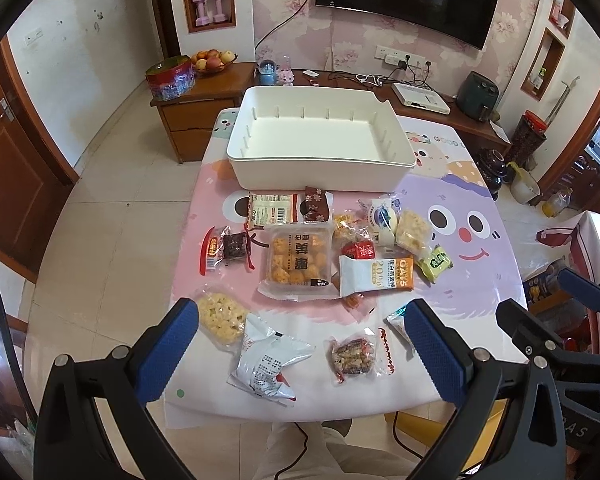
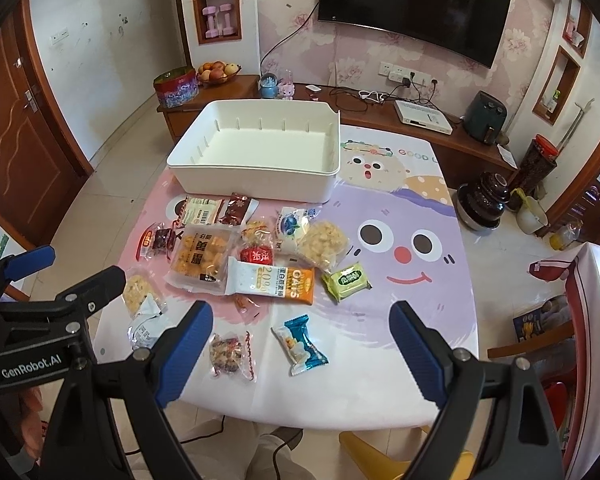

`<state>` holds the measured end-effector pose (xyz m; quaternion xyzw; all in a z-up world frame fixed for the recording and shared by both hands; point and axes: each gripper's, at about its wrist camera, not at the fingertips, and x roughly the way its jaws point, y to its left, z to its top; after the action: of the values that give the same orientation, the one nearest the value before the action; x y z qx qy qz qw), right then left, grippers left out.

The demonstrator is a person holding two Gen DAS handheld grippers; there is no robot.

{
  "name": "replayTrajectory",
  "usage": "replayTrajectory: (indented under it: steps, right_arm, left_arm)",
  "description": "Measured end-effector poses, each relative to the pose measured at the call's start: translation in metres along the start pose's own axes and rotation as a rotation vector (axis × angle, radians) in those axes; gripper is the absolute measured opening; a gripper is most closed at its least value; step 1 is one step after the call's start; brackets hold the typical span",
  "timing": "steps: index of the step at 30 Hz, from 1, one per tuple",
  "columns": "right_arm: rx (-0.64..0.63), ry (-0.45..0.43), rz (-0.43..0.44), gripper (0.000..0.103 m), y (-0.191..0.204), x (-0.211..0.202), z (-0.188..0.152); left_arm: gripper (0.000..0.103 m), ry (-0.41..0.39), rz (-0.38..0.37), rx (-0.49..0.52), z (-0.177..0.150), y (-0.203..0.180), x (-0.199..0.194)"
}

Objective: Organize snacks
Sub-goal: 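Move both grippers toward the snacks in front of the white tray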

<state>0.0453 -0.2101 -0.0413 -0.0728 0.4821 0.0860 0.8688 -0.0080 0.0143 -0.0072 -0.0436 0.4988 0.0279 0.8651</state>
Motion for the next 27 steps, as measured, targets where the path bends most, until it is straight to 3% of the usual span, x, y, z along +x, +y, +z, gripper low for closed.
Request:
replayTrajectory:
  steps: [13,27]
  right_arm:
    - [-0.016,0.015,0.033,0.09,0.011,-0.002,-0.005]
    - [-0.067,0.069,0.085,0.079,0.028,0.014,-0.011]
  left_arm:
    - [0.102,0.016,-0.001,-0.017,-0.007,0.008,0.0]
    - [0.102,0.073,-0.01,-0.036,-0.019,0.022,0.024]
